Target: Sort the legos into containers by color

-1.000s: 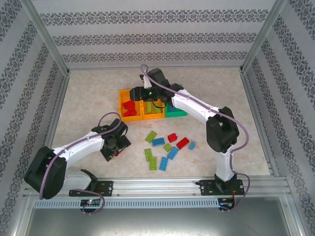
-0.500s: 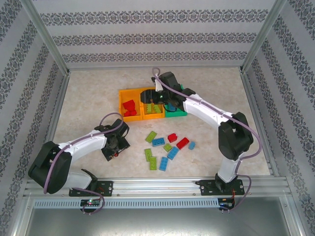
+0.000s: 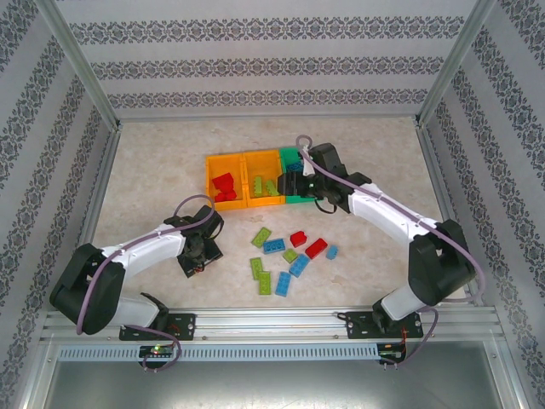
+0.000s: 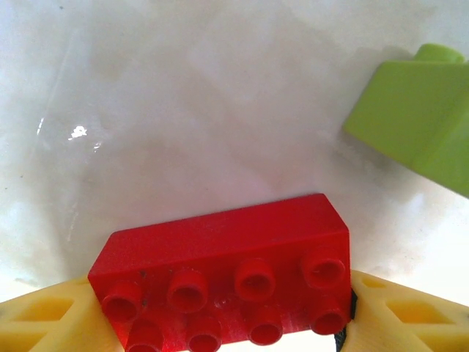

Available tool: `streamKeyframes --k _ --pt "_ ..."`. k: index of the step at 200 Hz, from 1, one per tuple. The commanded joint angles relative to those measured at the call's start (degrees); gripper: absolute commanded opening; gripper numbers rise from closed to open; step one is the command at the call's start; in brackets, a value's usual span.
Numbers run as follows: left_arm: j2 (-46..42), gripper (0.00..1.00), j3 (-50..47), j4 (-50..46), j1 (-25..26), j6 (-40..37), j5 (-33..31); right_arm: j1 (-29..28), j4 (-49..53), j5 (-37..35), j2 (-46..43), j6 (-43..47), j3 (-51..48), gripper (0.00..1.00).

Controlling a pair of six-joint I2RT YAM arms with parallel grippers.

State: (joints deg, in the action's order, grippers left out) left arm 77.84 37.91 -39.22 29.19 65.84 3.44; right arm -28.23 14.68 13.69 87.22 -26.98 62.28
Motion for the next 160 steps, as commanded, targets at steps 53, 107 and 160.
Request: streamKeyframes --k 53,107,160 --pt "-2.6 0.61 13.6 -4.7 4.0 -7.6 -4.7 -0.4 6.9 -4.0 -3.5 8.1 -7.5 0.67" --pt "0.9 0.63 27.0 -7.3 2.9 -16.7 -8.4 -4.5 10.4 -6.2 -0.8 10.3 -8.8 0.67" --pt "14.2 0.63 37.9 -2.0 -6.2 -26.7 -4.2 -6.7 10.8 -5.4 2.7 11.8 -9.0 0.72"
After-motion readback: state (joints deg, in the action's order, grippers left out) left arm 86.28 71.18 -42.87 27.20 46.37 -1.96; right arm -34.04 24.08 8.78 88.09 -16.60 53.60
